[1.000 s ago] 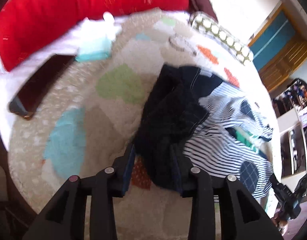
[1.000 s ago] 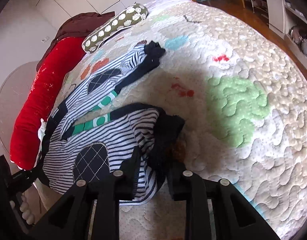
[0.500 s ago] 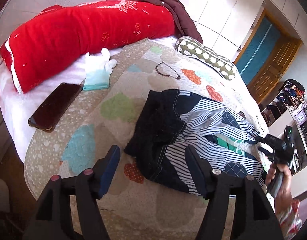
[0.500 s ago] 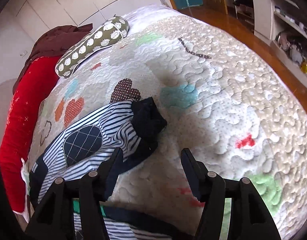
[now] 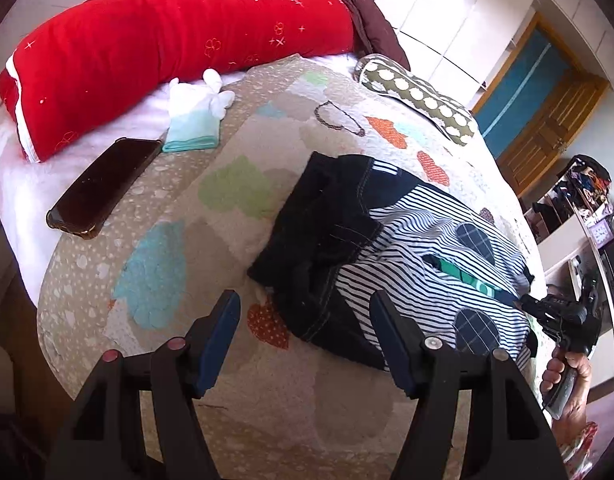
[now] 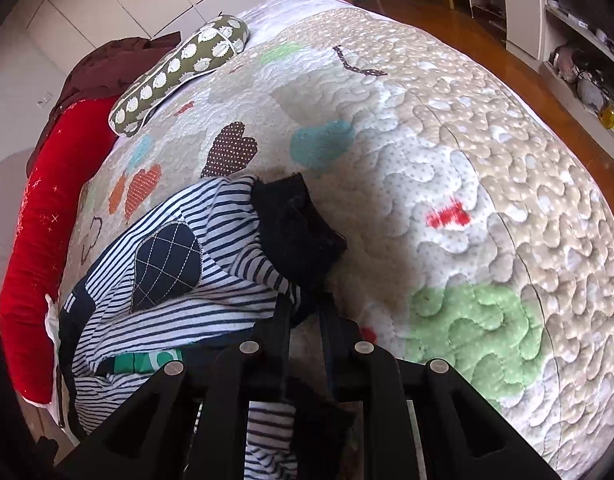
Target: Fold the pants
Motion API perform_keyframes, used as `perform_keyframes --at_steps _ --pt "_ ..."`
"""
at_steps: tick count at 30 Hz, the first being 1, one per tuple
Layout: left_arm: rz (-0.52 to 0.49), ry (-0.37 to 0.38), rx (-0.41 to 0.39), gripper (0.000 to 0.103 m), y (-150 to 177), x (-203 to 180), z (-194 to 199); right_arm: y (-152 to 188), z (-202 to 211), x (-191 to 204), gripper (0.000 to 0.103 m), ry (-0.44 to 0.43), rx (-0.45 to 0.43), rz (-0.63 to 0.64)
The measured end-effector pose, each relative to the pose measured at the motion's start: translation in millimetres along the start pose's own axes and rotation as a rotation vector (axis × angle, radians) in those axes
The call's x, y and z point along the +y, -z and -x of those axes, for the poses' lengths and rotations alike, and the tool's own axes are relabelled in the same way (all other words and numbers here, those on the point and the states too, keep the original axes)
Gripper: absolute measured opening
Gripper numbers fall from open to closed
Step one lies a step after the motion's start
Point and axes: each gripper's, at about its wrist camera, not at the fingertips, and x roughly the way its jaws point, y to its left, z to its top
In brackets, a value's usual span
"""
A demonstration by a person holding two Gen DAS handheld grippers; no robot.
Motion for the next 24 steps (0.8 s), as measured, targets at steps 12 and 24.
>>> perform_keyframes --at_steps 12,24 --pt "-0.038 0.028 0.042 0.067 8.9 -20.7 -0.3 77.9 40.7 34.1 0.009 0.066 -0.007 0.343" --pt "-0.019 0.02 0.05 0.068 10.9 -8.9 -3.8 62.3 49.6 -11.3 0.003 0.262 -0.054 0.231"
